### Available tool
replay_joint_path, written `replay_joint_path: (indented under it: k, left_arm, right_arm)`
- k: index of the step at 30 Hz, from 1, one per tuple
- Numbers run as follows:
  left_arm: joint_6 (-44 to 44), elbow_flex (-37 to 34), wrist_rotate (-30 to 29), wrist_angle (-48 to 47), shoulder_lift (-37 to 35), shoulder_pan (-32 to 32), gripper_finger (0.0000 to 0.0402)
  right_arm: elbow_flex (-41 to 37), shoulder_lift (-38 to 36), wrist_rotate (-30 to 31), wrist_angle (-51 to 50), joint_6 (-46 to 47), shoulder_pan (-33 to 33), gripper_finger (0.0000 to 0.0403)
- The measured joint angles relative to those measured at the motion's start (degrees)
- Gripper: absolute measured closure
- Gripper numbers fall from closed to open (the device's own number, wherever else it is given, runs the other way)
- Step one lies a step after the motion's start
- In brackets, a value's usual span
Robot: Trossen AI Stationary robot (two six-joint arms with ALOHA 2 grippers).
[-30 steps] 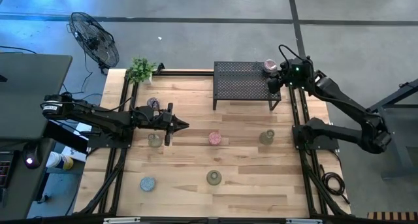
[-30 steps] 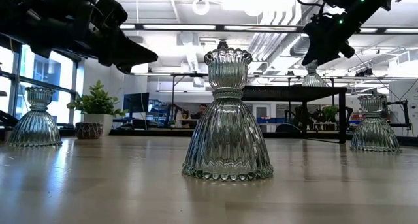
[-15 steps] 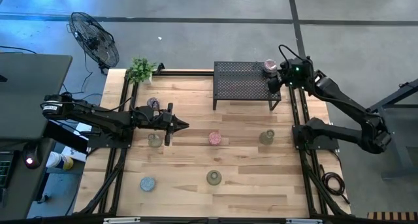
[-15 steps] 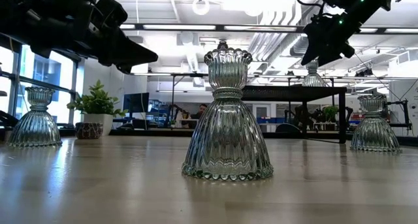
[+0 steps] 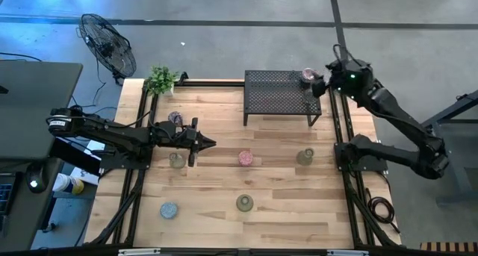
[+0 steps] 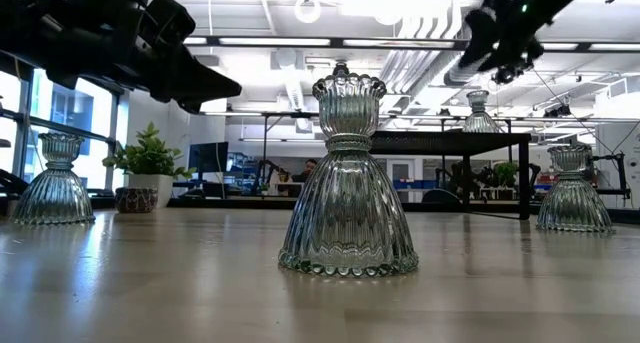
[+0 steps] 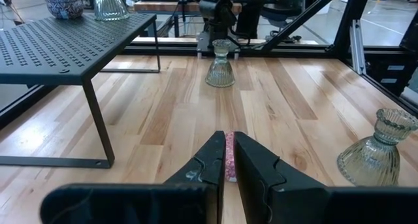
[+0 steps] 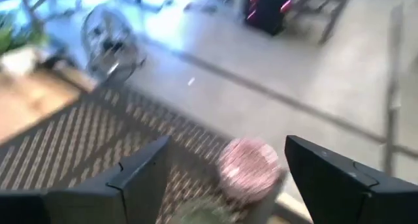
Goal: Pick & Place candle stick holders
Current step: Put the black scented candle on the shelf
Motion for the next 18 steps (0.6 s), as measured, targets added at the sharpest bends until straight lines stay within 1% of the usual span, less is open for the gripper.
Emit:
replay_joint_path:
  k: [2,5,8,12,13,14,15,18]
  left_arm:
    - [0.1,0.0,-0.08,-0.27,0.0,0.0,0.0374]
    - [0.07,0.02,-1.89,-1.32,0.0,0.0,0.0374]
    - [-0.59,0.02,-3.77,-2.65,0.0,0.0,0.0374]
    - [-1.45,0.02,-5.39,-4.19,0.0,0.0,0.0374]
    - [-1.51,0.02,-5.4,-4.48,0.0,0.0,0.0374]
    - [-1.57,0.02,-5.4,-4.59,0.0,0.0,0.0374]
    - [-1.58,0.03,-5.4,-4.6,0.0,0.0,0.0374]
    - [-1.6,0.02,-5.4,-4.76,0.0,0.0,0.0374]
  right_arm:
    - [1.06,-1.71,1.71,-0.36,-0.01,2.15,0.0136]
    - [0.96,-4.44,0.24,-0.92,0.93,7.23,0.0185]
    - [-1.0,-7.19,0.47,-1.08,3.26,14.42,0.0259]
    - [-3.98,-8.85,3.4,-0.65,4.09,25.91,0.0371]
    - [-4.6,-8.82,4.41,-0.58,4.15,28.85,0.0386]
    - [-5.08,-8.57,5.72,-0.58,4.46,31.71,0.0392]
    - [-5.49,-8.05,7.48,-0.35,5.33,34.72,0.0389]
    - [-6.03,-5.75,15.07,-0.24,6.52,43.19,0.0378]
